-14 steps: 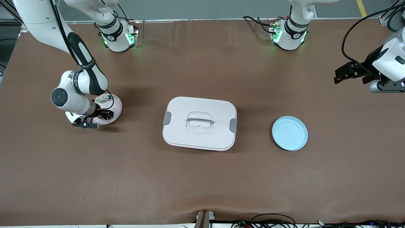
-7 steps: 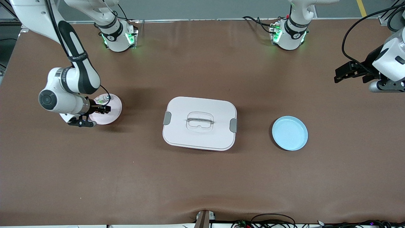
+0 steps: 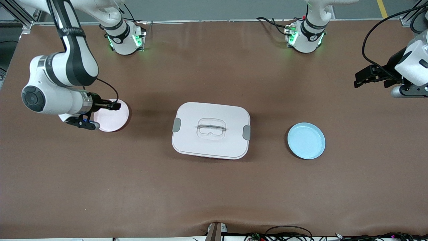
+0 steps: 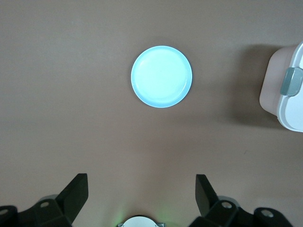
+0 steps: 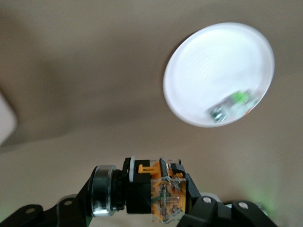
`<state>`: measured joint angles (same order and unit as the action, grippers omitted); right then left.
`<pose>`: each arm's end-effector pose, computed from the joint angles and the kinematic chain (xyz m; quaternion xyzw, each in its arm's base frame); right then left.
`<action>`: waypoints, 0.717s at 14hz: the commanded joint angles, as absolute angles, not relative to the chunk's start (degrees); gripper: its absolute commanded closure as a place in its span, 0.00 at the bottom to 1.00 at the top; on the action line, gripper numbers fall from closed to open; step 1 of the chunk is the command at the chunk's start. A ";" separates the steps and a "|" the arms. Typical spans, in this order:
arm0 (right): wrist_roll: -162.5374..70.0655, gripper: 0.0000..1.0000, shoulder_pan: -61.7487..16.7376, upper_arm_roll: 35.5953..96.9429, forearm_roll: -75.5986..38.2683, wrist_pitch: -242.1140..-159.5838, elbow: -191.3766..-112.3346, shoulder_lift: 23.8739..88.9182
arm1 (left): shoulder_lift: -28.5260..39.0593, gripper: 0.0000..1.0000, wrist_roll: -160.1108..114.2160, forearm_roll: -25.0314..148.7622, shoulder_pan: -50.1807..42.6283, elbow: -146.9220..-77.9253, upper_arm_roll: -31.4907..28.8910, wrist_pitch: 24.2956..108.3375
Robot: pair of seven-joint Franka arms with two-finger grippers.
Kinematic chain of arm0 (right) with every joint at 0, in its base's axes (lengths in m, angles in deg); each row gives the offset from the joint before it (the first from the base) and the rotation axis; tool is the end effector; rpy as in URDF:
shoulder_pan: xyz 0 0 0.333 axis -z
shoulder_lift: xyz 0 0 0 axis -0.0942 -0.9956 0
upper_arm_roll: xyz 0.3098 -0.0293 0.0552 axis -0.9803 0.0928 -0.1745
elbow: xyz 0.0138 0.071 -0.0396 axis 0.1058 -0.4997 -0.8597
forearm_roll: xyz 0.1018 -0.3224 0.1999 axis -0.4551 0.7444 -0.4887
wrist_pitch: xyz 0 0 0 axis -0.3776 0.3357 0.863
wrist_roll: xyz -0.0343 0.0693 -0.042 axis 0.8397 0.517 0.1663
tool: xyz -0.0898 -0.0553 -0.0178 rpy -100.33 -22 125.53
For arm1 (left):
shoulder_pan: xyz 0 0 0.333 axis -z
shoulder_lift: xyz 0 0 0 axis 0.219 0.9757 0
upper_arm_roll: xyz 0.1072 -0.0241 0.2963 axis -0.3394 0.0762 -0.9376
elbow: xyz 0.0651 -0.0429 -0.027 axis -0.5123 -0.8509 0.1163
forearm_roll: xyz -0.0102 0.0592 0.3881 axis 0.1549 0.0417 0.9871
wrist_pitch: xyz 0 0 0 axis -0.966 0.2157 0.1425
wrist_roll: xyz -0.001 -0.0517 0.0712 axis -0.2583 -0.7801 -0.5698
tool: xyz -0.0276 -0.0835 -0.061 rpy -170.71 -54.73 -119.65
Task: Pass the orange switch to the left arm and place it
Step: 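Carry the switch over the white box while the left gripper approaches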
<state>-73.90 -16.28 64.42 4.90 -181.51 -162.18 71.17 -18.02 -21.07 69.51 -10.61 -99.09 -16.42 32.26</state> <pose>0.5434 0.0930 0.3966 -0.9624 0.1645 0.2091 0.0545 0.5515 -0.0518 0.6225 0.9987 -0.0060 -0.0506 0.0086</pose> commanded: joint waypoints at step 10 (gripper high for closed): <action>-125.59 0.80 -41.15 64.77 -16.26 -189.60 -141.52 64.84 | -13.94 0.00 -20.10 69.10 -10.01 -97.97 -15.85 28.96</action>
<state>-119.28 -37.47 63.94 -13.78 -185.68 -145.67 68.89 -14.62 -21.07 69.51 -9.92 -99.12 -16.06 30.68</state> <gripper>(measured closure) 0.273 0.000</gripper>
